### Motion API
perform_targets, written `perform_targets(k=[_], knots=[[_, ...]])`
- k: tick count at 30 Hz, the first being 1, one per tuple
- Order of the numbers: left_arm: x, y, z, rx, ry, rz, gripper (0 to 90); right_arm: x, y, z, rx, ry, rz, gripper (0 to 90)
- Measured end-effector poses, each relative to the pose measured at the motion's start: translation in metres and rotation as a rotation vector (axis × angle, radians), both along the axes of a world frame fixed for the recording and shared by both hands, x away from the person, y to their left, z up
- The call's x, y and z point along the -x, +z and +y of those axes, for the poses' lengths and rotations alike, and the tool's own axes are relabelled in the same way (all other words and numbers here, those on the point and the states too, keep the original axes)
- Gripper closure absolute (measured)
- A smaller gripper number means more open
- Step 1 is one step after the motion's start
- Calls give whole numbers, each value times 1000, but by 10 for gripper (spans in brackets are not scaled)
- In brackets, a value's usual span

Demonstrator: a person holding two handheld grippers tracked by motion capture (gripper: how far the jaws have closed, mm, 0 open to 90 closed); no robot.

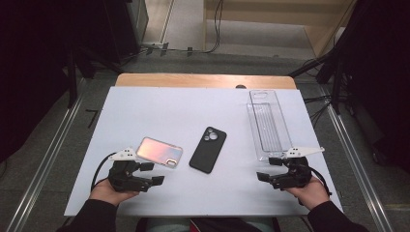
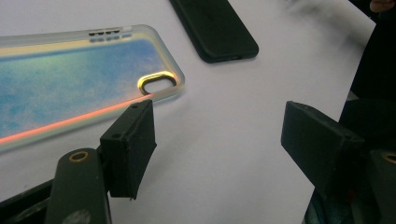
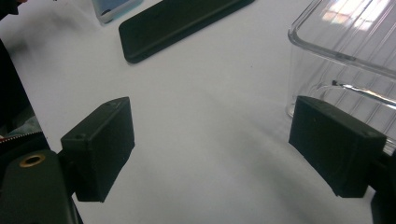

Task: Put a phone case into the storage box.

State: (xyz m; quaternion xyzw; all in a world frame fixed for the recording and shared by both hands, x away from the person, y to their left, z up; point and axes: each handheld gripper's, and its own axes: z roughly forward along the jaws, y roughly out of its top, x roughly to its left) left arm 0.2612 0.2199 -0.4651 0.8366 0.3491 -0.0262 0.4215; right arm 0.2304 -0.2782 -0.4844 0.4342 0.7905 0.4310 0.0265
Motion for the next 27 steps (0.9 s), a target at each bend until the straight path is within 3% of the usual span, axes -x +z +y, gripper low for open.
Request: perform_targets(k=[27], knots=[[-4, 1, -1, 17, 16, 29, 268, 8, 2, 1, -7, 0, -6, 123]])
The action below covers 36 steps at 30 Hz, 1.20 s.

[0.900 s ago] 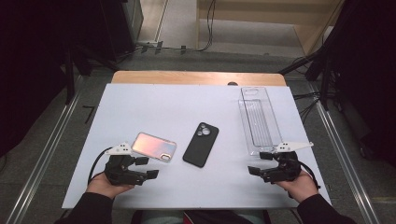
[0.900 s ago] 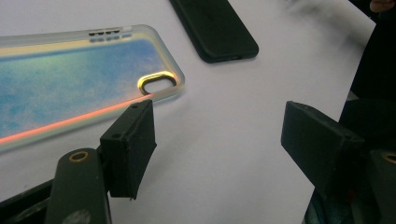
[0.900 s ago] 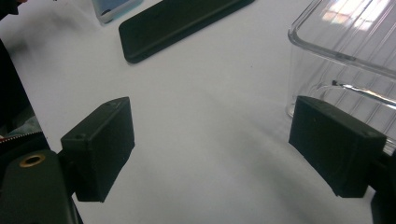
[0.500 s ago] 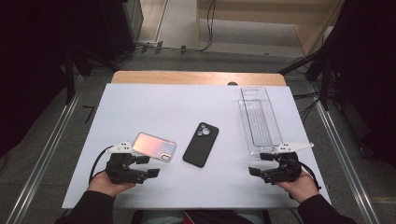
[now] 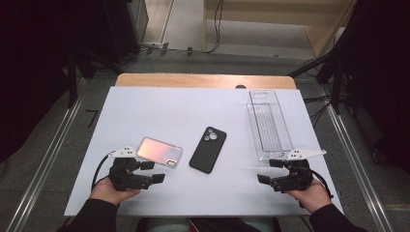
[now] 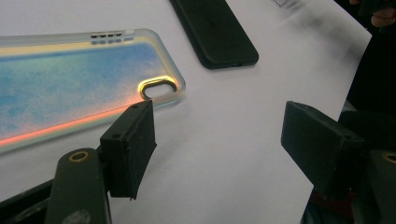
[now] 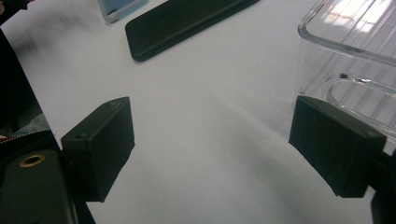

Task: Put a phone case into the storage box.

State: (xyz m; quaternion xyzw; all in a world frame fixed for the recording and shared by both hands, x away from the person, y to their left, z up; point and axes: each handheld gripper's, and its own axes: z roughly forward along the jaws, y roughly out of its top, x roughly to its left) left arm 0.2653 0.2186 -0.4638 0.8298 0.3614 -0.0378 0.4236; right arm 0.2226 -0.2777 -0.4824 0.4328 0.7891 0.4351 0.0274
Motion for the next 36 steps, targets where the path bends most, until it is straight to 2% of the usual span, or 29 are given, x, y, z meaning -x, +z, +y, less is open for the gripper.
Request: perform_targets(k=[23, 26, 33, 34, 36], knots=[[-1, 0, -1, -7, -2, 4, 269, 1, 0, -1, 16, -3, -1, 123], [-1, 2, -4, -17, -4, -7, 272, 1, 0, -1, 15, -5, 0, 123], [-8, 1, -13, -37, -20, -3, 277, 1, 1, -2, 17, -10, -4, 123], [-9, 1, -14, -46, -21, 0, 318, 1, 1, -2, 15, -9, -8, 123], [-12, 0, -16, -60, -23, 4, 325, 1, 1, -2, 15, -9, -8, 123]])
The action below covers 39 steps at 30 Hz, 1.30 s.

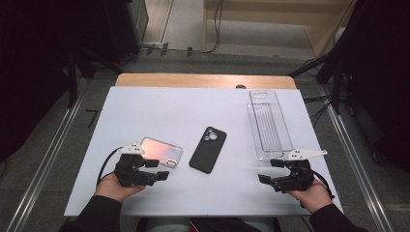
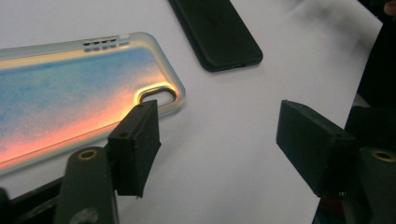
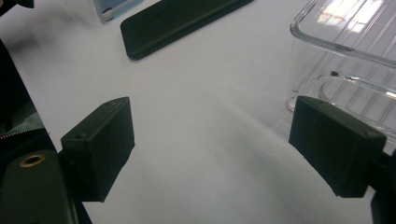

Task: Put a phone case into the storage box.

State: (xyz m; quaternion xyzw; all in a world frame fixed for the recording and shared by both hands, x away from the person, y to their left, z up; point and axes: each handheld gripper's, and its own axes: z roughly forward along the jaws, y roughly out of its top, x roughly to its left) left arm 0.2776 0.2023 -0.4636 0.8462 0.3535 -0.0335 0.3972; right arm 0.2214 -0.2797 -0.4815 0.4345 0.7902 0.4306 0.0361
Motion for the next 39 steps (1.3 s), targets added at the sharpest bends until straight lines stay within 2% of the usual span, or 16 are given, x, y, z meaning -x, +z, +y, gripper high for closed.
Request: perform_targets(k=[6, 9, 10, 11, 12, 14, 15, 16, 18, 19, 22, 29, 39], knots=[[-5, 4, -9, -16, -4, -13, 429, 0, 0, 0, 4, 1, 0, 123], [-11, 2, -12, -54, -6, 9, 580, 0, 0, 1, 4, -1, 5, 123], [-12, 0, -13, -67, -7, 19, 580, 0, 0, 1, 7, -1, 7, 123], [-13, 0, -15, -79, -8, 25, 669, 0, 0, 1, 7, 1, 3, 123], [-15, -1, -16, -93, -9, 28, 669, 0, 0, 1, 7, 1, 3, 123], [-17, -1, -17, -101, -8, 28, 848, 0, 0, 1, 7, 2, 2, 123], [-18, -1, -18, -100, -16, 27, 848, 0, 0, 1, 7, 2, 2, 123], [-19, -2, -18, -102, -23, 26, 900, 0, 0, 0, 8, 2, 2, 123], [-21, -4, -20, -100, -41, 46, 900, 0, 0, 0, 8, 1, 3, 123], [-22, -8, -23, -119, -63, 49, 900, 0, 0, 0, 8, 2, 3, 123], [-22, -11, -24, -126, -71, 47, 900, 1, 0, 0, 10, 2, 3, 123], [-29, -21, -26, -177, -46, 36, 900, 0, 0, 1, 12, 3, 3, 123], [-37, -24, -31, -167, -35, 32, 900, 0, 0, 1, 13, 3, 3, 123]])
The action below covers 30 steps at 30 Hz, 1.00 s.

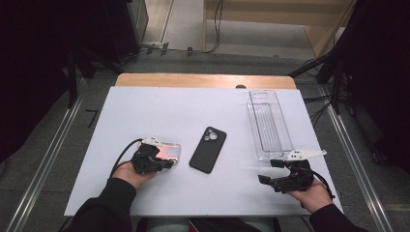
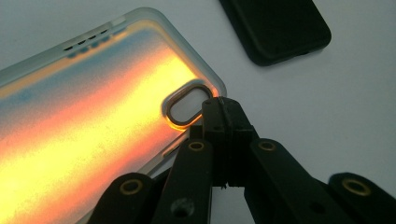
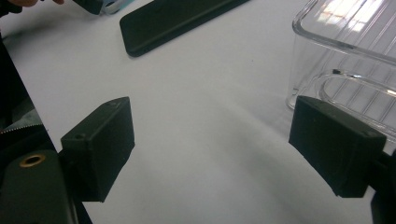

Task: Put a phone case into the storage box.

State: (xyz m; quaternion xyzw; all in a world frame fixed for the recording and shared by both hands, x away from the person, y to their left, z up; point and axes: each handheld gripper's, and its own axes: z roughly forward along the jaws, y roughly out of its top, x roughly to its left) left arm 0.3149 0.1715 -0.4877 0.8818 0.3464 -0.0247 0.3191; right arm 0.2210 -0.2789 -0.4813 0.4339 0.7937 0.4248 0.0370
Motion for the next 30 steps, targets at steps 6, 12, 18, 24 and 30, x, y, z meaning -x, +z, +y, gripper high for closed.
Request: perform_targets(k=[6, 12, 18, 24, 30], knots=[[-9, 0, -4, 1, 18, -15, 900, 0, 0, 0, -1, 0, 1, 123], [-19, -2, -6, 13, 30, -14, 900, 0, 0, -1, -1, -1, -1, 123], [-29, -2, -6, 14, 53, -19, 900, -1, 0, -1, -3, 0, 1, 123], [-38, -4, -6, 8, 77, -13, 900, 0, 0, -1, -5, 0, 0, 123], [-43, -3, -3, 41, 100, 11, 850, -1, 0, 0, -6, 1, 2, 123]])
